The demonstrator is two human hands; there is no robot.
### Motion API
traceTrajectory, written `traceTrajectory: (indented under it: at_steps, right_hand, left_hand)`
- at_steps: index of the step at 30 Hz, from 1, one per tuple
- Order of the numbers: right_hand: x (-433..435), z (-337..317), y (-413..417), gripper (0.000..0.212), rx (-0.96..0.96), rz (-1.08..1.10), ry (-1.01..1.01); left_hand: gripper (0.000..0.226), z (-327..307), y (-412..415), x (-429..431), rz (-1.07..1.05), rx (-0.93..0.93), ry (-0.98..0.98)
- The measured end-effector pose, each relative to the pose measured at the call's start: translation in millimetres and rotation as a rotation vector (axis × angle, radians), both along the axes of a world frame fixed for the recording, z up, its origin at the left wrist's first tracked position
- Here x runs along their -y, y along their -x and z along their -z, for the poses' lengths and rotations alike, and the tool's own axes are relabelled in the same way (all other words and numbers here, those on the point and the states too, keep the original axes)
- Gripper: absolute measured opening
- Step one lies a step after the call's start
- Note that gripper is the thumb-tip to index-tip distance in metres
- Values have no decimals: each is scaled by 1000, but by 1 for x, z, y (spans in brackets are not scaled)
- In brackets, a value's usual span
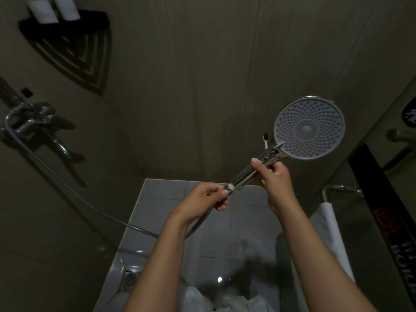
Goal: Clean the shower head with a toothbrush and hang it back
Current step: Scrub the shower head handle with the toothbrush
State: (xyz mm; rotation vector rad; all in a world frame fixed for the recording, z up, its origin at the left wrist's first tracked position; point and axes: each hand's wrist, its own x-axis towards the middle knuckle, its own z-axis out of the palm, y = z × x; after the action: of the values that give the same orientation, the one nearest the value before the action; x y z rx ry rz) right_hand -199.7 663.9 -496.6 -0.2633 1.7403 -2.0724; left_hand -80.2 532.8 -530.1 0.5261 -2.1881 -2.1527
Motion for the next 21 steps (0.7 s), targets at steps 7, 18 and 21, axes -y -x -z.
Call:
traceTrajectory:
  at_steps: [7, 18, 21]
  right_hand:
    - [0, 0, -2, 6, 36, -13, 13]
    - [0, 3, -3, 7, 43, 37, -29]
    - [-1, 4, -2, 7, 43, 53, -37]
  left_hand:
    - [11, 4, 0, -3, -42, -10, 38]
    - [27, 9, 7, -16, -260, -98, 115]
    - [28, 9, 8, -18, -283, -124, 152]
